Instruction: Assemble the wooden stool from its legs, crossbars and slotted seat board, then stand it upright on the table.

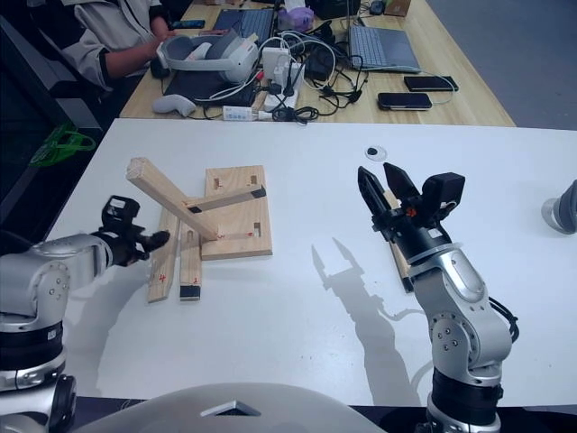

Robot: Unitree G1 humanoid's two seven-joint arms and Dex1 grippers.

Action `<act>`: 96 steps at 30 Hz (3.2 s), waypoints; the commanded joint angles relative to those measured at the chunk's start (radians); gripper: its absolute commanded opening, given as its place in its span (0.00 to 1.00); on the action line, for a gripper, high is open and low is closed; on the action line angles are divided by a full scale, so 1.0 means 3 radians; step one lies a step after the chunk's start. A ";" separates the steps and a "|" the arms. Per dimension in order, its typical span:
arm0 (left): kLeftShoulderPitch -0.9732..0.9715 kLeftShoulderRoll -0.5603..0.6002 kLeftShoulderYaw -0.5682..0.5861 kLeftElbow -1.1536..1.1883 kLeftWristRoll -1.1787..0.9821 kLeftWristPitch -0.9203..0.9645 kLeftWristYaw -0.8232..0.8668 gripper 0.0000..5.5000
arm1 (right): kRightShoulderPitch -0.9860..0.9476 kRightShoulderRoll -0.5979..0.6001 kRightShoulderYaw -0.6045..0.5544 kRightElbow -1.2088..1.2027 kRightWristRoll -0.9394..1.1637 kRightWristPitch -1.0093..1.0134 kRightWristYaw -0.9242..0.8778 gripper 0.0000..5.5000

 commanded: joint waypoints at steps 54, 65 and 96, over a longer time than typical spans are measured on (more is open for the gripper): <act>-0.1361 -0.0089 -0.0524 0.0218 0.1380 -0.4151 -0.0372 0.37 | -0.2568 -0.0562 -0.0227 0.0962 0.2644 0.1224 -0.0206 0.47; -0.1366 -0.0438 -0.0835 -0.0063 0.1489 -0.3911 -0.0472 0.37 | -0.2974 -0.0259 0.0022 0.1361 0.2071 0.0942 0.0239 0.47; -0.1350 -0.0433 -0.0806 0.0033 0.1742 -0.4207 -0.0640 0.37 | -0.3208 -0.0142 -0.0065 0.1614 0.2094 0.1076 0.0590 0.19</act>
